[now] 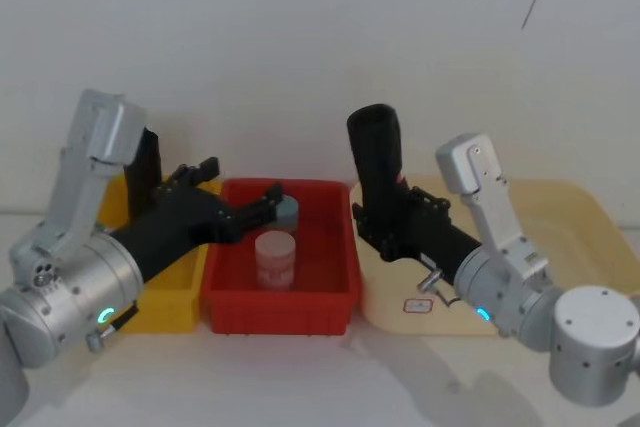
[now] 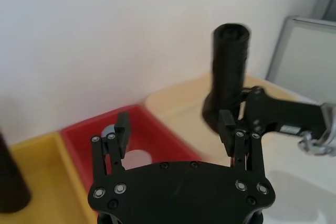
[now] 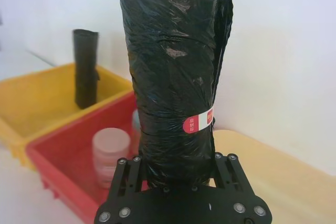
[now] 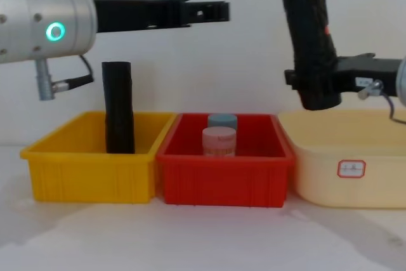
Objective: Pick up the garbage bag with the one hand and transfer it to the other hand.
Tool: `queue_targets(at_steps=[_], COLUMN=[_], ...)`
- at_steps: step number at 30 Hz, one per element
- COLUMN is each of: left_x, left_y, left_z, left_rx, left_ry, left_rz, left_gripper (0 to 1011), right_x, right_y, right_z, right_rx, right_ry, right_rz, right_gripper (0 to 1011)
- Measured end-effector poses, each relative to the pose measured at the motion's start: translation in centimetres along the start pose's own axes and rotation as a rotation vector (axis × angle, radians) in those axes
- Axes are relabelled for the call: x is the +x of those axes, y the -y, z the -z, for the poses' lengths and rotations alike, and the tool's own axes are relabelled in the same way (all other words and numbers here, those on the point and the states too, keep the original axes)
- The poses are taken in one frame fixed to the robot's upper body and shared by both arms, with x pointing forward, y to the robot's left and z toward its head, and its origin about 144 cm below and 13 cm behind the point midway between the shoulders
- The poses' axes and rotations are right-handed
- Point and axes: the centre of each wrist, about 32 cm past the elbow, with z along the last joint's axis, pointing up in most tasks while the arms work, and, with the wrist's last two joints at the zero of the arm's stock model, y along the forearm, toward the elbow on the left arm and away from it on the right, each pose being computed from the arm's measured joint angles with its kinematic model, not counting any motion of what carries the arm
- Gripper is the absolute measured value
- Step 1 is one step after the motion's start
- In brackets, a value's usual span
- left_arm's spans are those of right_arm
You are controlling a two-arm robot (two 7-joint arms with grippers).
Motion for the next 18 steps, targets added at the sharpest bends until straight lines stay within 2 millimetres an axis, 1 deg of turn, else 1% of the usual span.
queue_targets(at_steps=[8,18], left_x=[1.6,3.0], left_y=[-0.4,-0.3], left_z=[0.7,1.4], left_rx=[0.007,0.027], left_ry=[0.015,0.038], left_rz=[-0.088,-0.226], left_gripper=[1002,1002], right_x=[2.4,4.5], right_y=[-0.3,-0.3], right_z=[-0.6,-1.0], right_rx=[-0.055,-0.124], right_ry=[0.03,0.076], right_rz=[0.025,0.045], right_gripper=[568,568])
